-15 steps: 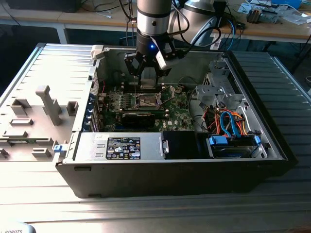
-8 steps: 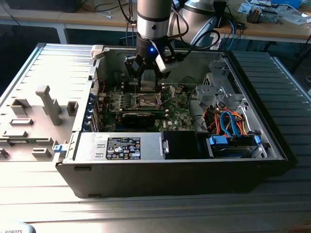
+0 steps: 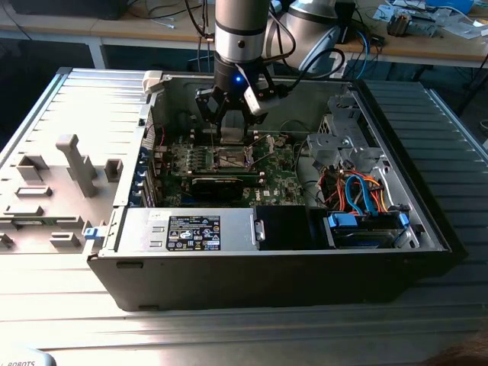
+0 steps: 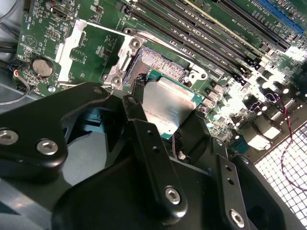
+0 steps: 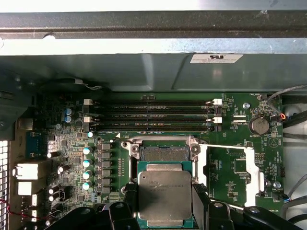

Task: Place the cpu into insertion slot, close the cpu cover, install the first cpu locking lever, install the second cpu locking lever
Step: 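Place the cpu into insertion slot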

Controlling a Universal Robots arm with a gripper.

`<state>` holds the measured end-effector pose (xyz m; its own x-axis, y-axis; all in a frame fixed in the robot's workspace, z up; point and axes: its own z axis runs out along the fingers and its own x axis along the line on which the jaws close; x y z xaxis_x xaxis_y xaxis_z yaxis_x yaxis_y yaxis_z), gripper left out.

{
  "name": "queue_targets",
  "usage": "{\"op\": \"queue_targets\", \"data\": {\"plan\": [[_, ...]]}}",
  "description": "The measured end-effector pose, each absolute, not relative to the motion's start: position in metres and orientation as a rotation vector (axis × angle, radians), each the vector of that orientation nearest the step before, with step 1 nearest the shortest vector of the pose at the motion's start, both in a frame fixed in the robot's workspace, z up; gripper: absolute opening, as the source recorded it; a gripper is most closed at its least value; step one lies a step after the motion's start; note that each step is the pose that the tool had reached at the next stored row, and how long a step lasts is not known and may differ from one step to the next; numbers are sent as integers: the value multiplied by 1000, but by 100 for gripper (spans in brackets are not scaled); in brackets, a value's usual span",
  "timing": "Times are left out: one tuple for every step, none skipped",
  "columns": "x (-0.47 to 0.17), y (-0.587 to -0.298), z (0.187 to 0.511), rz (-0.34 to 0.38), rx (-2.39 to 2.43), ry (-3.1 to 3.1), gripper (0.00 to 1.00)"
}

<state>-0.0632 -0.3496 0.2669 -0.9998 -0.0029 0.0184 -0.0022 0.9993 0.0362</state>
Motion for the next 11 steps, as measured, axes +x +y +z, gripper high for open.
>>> {"op": "queue_targets", "data": {"plan": [[-63,-350,267,-57,4,-3123,54],[-63,-349,267,-56,4,-3123,54],[-63,-349,267,-56,4,-3123,54],[-63,-349,267,-56,4,-3123,54],[-63,-349,267,-56,4,-3123,54],[-63,-349,267,-56,4,-3123,54],[-63,-349,267,-56,4,-3123,54],[-63,-348,267,-56,4,-3123,54],[-63,-348,267,-56,4,-3123,54],[-63,-348,267,-56,4,-3123,54],[-63,-348,267,-56,4,-3123,54]]}}
